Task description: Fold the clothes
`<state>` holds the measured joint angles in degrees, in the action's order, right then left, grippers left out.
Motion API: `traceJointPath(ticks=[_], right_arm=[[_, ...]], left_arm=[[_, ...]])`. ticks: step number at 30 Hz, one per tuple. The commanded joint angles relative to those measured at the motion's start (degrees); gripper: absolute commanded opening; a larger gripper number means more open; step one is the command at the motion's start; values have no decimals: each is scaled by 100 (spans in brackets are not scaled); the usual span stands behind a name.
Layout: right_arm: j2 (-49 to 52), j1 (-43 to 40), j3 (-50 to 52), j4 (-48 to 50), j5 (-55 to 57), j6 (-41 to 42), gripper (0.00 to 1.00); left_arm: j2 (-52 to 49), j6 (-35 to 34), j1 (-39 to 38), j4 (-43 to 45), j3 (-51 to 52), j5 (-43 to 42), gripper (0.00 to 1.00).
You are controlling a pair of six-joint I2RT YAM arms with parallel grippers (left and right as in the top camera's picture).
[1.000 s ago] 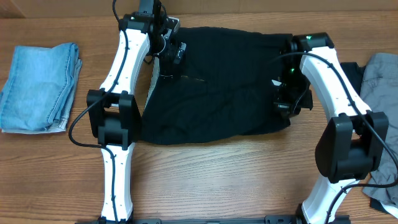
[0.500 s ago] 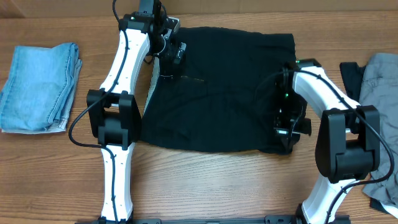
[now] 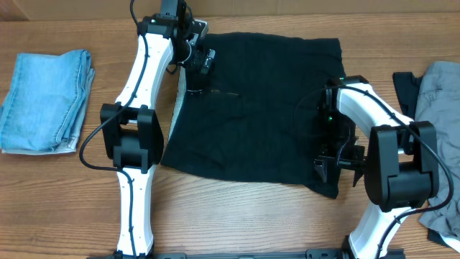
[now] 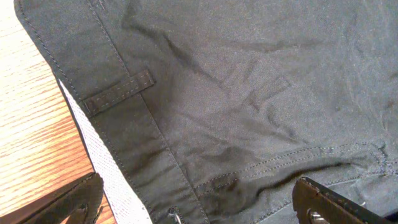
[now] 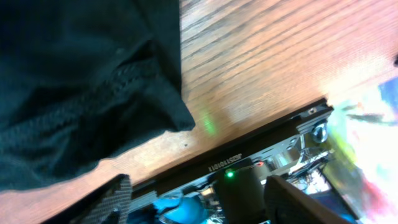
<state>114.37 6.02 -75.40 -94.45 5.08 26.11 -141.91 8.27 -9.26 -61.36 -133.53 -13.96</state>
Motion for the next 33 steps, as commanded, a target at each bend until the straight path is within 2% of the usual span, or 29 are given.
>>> traceJointPath(ticks=[1, 6, 8, 11, 12, 13, 16, 17, 18, 23, 33], right_arm=[[-509, -22, -166, 85, 133, 229, 100], [-1272, -22, -1281, 437, 133, 197, 100], [-1545, -22, -1694, 782, 133, -94, 100], [-1751, -131, -1762, 1333, 140, -105, 99], [-1738, -216, -1731, 1467, 138, -105, 85], [-1738, -280, -1672, 1547, 133, -103, 77], [-1738, -564, -1318, 1875, 107, -105, 68], [-1738, -745, -1119, 2090, -111, -155, 58], [-1735, -911, -946, 2304, -549, -391, 54], [-1722, -1268, -291, 3010, -1486, -645, 56], [-1716, -1421, 553, 4190, -1526, -511, 57]], left_arm=[[-125, -15, 24, -9, 4, -50, 100], [-125, -15, 24, -7, 4, -50, 100], [-125, -15, 22, -7, 4, -50, 100], [-125, -15, 24, -9, 4, -50, 100], [-125, -15, 24, -9, 4, -50, 100], [-125, -15, 24, -7, 4, -50, 100], [-125, -15, 24, -9, 4, -50, 100], [-125, -15, 22, -7, 4, -50, 100], [-125, -15, 22, -9, 4, -50, 100], [-125, -15, 24, -9, 4, -50, 100], [-125, -15, 24, -7, 4, -50, 100]])
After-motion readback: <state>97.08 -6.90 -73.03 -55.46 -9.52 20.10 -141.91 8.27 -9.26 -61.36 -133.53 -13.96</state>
